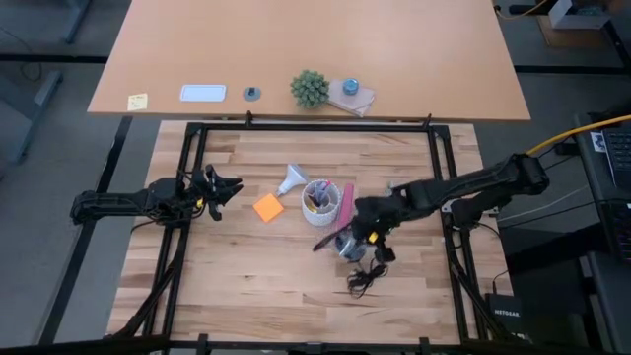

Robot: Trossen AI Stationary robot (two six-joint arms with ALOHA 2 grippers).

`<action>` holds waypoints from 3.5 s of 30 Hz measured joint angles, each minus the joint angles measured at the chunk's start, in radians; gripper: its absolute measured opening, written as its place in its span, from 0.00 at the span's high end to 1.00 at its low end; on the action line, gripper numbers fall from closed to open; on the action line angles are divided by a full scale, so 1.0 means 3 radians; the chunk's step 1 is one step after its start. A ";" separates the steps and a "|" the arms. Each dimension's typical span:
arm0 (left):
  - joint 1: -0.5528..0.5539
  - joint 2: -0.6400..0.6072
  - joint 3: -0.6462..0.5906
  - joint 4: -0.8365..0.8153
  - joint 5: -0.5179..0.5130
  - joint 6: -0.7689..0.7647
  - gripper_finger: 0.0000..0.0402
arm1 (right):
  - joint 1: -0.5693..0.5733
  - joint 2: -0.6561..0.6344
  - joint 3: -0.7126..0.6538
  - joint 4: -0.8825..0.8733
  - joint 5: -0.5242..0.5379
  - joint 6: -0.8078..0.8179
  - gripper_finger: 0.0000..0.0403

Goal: Screw lightbulb
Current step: Move the lamp to the center of the table

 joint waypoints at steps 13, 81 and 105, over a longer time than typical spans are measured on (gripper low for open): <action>0.0001 0.0000 -0.0001 -0.0001 0.0000 0.0009 0.77 | -0.0300 0.0922 0.0003 0.0731 0.0415 -0.0513 0.95; 0.0001 0.0032 -0.0001 -0.0001 -0.0001 0.0093 0.77 | -0.1348 0.0806 0.0139 -0.0234 0.0677 -0.0871 0.95; 0.0001 0.0050 -0.0001 0.0000 -0.0001 0.0158 0.77 | -0.0675 0.1156 0.0297 0.0326 0.0636 -0.0863 0.90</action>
